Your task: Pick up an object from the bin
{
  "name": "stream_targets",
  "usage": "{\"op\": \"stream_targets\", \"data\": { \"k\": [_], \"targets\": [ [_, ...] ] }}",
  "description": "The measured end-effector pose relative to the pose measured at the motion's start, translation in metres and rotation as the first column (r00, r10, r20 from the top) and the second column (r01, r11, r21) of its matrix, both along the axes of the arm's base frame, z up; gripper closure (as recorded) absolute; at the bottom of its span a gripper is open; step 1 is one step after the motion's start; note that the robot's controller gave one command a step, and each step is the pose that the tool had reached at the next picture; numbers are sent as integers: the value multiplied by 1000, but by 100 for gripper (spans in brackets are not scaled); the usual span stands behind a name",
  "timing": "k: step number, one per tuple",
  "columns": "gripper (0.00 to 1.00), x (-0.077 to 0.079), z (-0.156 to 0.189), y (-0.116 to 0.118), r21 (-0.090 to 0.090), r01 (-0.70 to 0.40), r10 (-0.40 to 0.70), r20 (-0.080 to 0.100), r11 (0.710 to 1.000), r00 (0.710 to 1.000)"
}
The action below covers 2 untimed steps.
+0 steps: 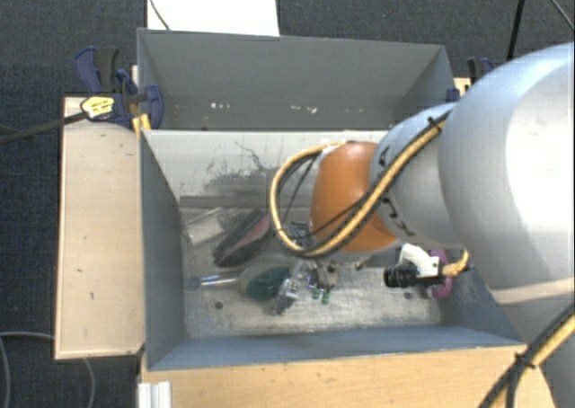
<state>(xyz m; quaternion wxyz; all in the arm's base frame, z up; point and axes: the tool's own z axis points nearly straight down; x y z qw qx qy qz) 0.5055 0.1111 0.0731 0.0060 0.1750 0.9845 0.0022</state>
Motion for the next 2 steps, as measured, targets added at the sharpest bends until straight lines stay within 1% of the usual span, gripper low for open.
{"op": "stream_targets", "data": {
  "k": [1, 2],
  "targets": [
    [100, 2, 1, -1, 0, 0, 0, 3, 1000, 1000],
    [100, 13, 148, -2, -1, -14, 14, -3, 1000, 1000]
  ]
}}
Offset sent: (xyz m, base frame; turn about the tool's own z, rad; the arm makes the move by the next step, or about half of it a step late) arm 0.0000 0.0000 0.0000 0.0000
